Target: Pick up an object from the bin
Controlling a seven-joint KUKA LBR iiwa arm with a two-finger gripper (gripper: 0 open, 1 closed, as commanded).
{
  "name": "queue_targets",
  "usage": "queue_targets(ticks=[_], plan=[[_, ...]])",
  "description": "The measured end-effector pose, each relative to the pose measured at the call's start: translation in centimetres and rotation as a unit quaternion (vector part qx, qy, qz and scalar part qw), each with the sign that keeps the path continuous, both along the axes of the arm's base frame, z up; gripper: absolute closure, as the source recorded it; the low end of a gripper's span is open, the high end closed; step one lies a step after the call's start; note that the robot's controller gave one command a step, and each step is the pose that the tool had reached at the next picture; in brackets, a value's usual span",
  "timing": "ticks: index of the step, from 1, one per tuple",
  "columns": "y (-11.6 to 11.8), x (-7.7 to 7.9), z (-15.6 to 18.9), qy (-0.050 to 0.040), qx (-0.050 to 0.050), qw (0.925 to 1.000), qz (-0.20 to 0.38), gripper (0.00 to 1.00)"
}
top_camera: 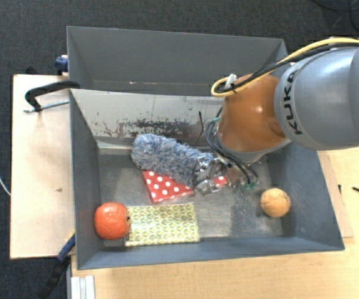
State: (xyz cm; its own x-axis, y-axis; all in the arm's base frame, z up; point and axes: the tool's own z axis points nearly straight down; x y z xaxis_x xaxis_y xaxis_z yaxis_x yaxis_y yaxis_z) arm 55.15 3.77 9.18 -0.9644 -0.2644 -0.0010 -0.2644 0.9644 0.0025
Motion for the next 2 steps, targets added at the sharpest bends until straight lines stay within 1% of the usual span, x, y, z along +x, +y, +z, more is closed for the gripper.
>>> queue_targets(ticks=[1, 2], plan=[[-0.11, -0.01, -0.33, -0.0025, 0.000, 1.0000, -0.001, 0.00], [-0.18, -0.02, -0.13, -0.0007, -0.001, 1.0000, -0.001, 1.00]])
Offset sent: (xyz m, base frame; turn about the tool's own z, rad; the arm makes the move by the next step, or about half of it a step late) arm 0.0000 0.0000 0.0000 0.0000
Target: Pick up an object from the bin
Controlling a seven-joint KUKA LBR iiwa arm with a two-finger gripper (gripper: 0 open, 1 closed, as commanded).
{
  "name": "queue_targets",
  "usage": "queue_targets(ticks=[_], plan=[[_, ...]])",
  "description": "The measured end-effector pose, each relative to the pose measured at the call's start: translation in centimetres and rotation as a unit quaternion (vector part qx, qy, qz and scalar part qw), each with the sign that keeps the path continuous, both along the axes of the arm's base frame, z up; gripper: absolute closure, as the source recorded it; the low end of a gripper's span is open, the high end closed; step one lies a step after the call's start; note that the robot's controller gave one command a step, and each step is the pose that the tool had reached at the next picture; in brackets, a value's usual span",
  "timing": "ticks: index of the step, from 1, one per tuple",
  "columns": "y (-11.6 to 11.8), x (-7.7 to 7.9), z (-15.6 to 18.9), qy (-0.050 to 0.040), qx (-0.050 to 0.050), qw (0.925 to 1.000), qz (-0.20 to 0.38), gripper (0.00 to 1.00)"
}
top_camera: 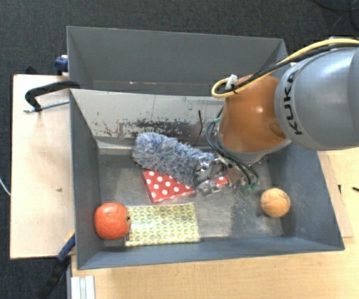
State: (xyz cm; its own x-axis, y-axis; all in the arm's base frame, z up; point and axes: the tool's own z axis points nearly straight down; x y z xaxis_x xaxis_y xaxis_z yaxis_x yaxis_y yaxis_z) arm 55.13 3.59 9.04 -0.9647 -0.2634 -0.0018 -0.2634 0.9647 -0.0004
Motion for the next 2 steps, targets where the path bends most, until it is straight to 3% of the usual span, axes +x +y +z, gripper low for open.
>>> queue_targets(ticks=[1, 2], plan=[[0.03, 0.01, -0.22, -0.0017, 0.001, 1.0000, 0.000, 0.00], [-0.01, -0.01, -0.02, 0.0001, 0.000, 1.0000, 0.000, 1.00]])
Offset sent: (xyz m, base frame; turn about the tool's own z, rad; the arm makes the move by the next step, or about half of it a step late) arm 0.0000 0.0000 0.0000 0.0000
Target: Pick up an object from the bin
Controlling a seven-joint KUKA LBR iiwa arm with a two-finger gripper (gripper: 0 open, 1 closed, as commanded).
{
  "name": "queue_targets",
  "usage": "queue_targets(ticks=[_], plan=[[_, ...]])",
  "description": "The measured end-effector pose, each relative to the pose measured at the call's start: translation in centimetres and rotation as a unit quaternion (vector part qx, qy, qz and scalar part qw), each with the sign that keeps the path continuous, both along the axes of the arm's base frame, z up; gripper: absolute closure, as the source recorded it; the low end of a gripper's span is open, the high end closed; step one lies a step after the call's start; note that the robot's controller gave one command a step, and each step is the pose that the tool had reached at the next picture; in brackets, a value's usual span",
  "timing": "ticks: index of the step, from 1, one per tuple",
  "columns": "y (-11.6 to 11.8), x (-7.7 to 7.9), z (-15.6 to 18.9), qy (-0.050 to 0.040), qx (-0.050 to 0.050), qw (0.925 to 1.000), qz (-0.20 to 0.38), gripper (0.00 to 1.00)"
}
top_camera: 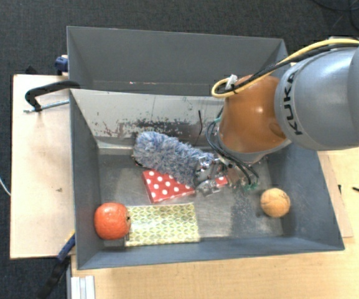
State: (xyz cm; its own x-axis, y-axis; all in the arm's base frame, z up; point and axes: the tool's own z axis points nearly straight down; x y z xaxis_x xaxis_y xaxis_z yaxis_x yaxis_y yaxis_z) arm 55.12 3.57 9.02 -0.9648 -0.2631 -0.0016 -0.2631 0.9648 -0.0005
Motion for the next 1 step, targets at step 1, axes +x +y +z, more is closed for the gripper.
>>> queue_targets(ticks=[1], plan=[[0.04, 0.01, -0.22, -0.0016, 0.001, 1.0000, 0.000, 0.00]])
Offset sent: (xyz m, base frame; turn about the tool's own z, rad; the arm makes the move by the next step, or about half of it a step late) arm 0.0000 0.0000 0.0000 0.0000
